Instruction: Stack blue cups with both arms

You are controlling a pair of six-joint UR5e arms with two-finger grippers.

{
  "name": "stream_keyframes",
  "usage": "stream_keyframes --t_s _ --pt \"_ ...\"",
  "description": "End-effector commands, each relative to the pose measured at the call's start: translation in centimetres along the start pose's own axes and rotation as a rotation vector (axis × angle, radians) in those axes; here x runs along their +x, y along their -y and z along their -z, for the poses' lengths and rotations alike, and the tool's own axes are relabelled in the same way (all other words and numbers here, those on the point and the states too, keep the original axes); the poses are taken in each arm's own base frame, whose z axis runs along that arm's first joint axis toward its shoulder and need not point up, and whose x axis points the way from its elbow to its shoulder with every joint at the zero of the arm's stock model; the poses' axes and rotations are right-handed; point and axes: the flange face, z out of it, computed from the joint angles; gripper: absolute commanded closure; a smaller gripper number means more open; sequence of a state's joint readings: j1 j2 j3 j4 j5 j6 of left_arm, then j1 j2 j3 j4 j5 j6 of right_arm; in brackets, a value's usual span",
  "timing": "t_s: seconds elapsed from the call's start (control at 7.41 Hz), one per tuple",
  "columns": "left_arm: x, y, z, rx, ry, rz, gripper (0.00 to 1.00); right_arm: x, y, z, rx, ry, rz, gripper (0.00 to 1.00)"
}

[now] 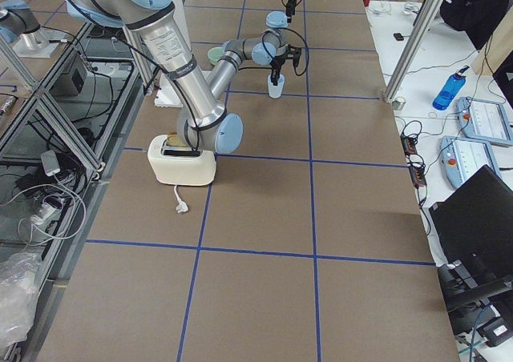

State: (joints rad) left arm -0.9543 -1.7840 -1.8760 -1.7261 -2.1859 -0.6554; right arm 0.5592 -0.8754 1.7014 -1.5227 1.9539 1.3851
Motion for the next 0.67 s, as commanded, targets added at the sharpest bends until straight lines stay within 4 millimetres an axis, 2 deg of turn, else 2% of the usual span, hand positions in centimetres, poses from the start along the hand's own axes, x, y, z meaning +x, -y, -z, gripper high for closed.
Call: stream_keyframes --t_s 0.0,0.13,0.27,0.4,0.54 --pt "0.0 0.0 0.0 0.000 0.000 0.001 0.02 0.3 0.1 -0.3 0.005 0.009 0.006 0.00" --pt "0.0 0.0 0.0 0.000 0.000 0.001 0.02 0.3 0.4 0.1 0.009 0.014 0.011 0.00" --pt "0.1 0.1 0.1 0.002 -0.001 0.004 0.02 0.7 2.1 1.3 0.027 0.022 -0.001 0.00" --pt "0.4 0.2 0.3 0.005 -0.006 0.001 0.02 1.8 4.8 3.4 0.031 0.035 -0.001 0.00" --pt "0.3 0.2 0.5 0.009 -0.005 -0.007 0.02 4.6 8.8 5.7 0.051 0.029 0.027 0.00"
